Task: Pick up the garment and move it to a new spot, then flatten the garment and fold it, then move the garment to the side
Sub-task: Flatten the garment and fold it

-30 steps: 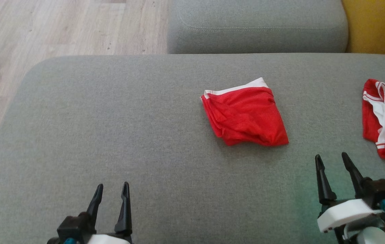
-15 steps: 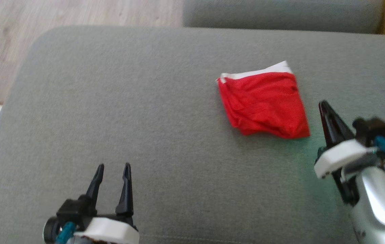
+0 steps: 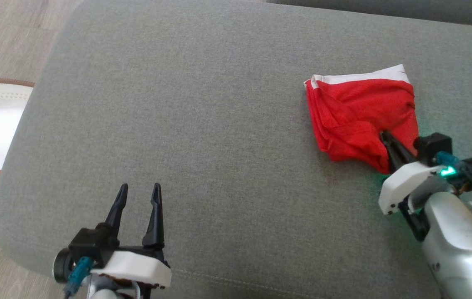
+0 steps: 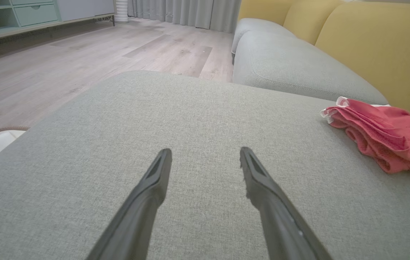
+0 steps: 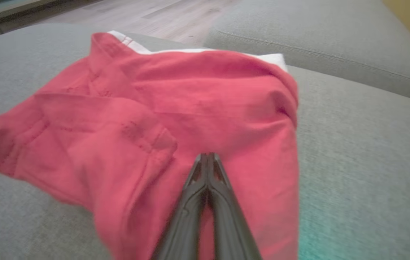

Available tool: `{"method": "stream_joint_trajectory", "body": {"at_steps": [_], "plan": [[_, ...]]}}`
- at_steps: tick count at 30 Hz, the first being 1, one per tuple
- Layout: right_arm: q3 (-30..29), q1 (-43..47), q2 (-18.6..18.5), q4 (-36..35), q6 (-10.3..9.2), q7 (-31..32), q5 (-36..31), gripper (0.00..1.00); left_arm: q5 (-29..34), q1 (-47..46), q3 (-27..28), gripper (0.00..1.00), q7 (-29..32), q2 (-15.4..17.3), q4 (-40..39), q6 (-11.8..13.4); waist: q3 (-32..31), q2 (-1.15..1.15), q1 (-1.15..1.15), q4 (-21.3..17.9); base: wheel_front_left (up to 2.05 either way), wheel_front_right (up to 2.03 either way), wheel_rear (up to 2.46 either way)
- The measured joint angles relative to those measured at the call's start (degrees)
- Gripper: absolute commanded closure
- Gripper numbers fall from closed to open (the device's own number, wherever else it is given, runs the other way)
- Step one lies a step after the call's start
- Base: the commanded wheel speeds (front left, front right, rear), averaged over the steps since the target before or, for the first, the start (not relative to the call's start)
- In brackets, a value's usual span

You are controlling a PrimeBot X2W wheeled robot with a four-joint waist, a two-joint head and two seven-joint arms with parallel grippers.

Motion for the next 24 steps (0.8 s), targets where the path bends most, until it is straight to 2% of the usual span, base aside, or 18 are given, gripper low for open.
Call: {"method": "stream_joint_trajectory", "body": {"at_steps": [11, 24], "plan": [[11.5, -0.6, 2.0, 2.6, 0.0, -4.6, 2.7, 1.0, -0.2, -0.2, -0.3, 0.0, 0.0, 0.0, 0.1, 0.4, -0.8, 0.0, 0.0, 0.0, 0.0, 0.0, 0.0], [25.2, -0.6, 3.9, 2.9, 0.0, -5.1, 5.0, 1.0, -0.7, -0.1, -0.5, 0.0, 0.0, 0.0, 0.2, 1.2, -2.5, 0.0, 0.0, -0.9, 0.0, 0.0, 0.0]]}}
